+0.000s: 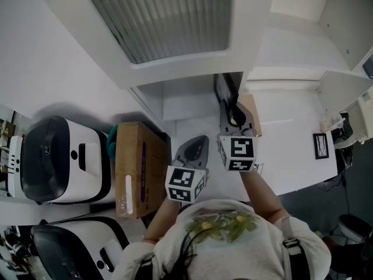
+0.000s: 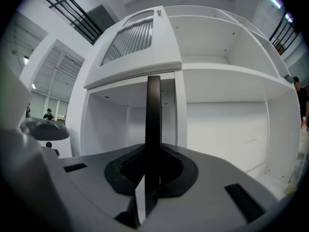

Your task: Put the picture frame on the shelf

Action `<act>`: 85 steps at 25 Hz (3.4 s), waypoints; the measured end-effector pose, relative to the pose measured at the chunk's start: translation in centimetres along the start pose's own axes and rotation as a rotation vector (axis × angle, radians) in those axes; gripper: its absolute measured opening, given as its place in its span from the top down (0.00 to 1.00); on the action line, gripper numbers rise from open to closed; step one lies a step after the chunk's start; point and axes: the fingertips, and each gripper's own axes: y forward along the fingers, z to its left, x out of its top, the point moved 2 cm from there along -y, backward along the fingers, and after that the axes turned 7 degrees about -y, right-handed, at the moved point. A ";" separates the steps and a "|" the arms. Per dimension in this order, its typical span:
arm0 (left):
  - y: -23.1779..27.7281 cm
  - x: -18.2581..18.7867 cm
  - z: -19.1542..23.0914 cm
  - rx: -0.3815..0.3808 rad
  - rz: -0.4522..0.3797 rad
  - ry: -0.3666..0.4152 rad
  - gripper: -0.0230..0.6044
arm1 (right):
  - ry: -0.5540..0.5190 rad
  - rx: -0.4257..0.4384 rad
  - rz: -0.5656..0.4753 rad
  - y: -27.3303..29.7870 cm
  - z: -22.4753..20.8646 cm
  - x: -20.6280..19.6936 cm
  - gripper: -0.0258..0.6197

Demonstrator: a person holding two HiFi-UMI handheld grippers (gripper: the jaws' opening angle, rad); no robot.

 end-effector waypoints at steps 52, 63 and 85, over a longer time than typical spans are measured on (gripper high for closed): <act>0.3 -0.2 0.1 -0.016 0.014 0.004 0.92 | -0.002 -0.020 -0.019 1.6 -0.1 1.6 0.77; -0.6 -0.1 -0.3 -0.014 0.000 0.008 0.92 | -0.013 -0.035 -0.012 -1.0 -0.2 1.2 0.76; -4.9 0.1 -3.3 -0.050 -0.031 0.020 0.92 | 0.138 0.154 0.013 -10.6 4.3 -1.6 0.91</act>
